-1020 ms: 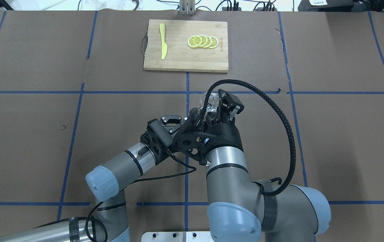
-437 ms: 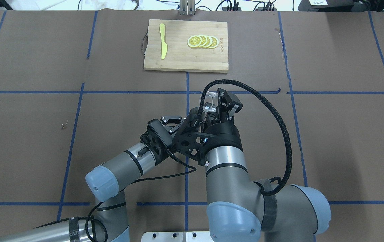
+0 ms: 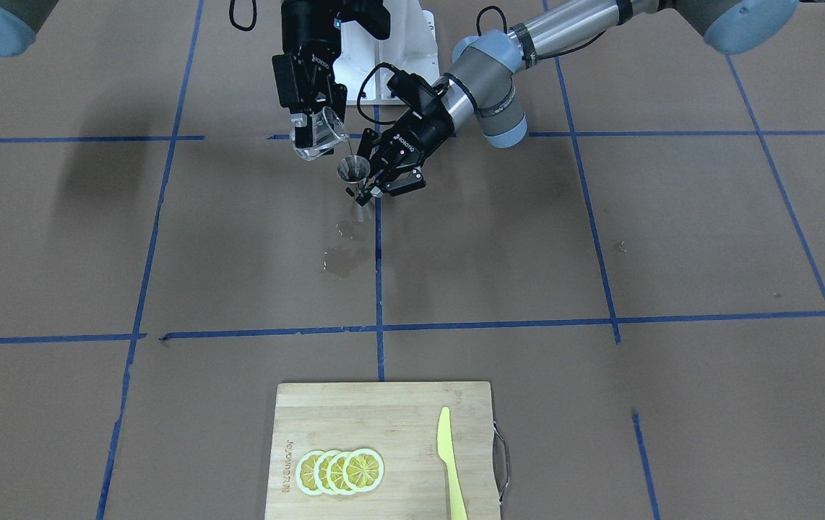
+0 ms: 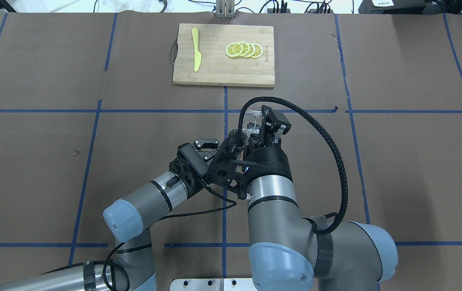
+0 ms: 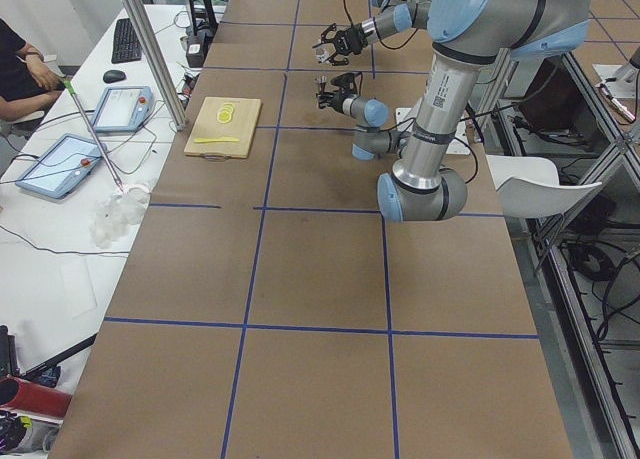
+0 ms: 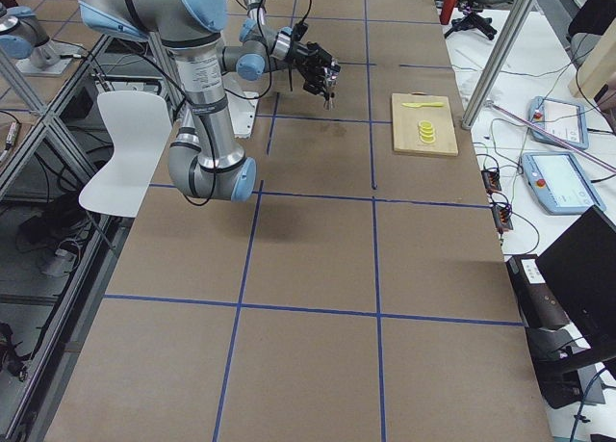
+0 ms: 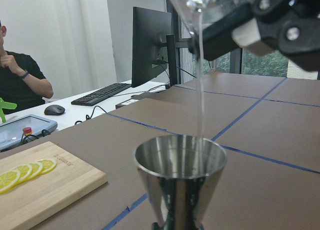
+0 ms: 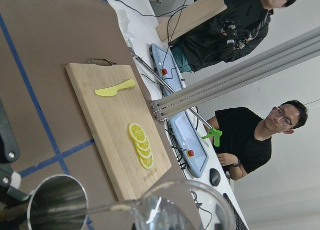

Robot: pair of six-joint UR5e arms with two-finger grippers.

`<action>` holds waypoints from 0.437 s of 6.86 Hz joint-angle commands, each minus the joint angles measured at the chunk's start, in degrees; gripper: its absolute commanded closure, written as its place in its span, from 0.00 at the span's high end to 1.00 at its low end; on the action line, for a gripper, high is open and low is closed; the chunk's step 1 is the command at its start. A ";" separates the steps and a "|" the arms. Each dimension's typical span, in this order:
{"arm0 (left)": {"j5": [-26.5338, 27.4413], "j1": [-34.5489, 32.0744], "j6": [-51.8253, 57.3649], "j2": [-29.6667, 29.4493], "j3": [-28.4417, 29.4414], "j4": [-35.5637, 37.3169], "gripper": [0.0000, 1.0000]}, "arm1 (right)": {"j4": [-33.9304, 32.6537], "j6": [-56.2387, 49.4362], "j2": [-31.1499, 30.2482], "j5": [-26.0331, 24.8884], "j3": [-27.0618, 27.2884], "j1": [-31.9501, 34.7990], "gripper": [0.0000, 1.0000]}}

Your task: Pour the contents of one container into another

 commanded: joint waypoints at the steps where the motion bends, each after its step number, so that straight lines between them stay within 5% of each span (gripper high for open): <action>1: -0.07 0.16 0.00 -0.10 -0.09 0.00 0.00 | 0.00 -0.18 -0.14 -0.17 -0.03 0.00 0.00; 3: -0.07 0.16 0.00 -0.10 -0.09 0.00 0.00 | 0.00 -0.18 -0.14 -0.35 -0.03 0.00 0.00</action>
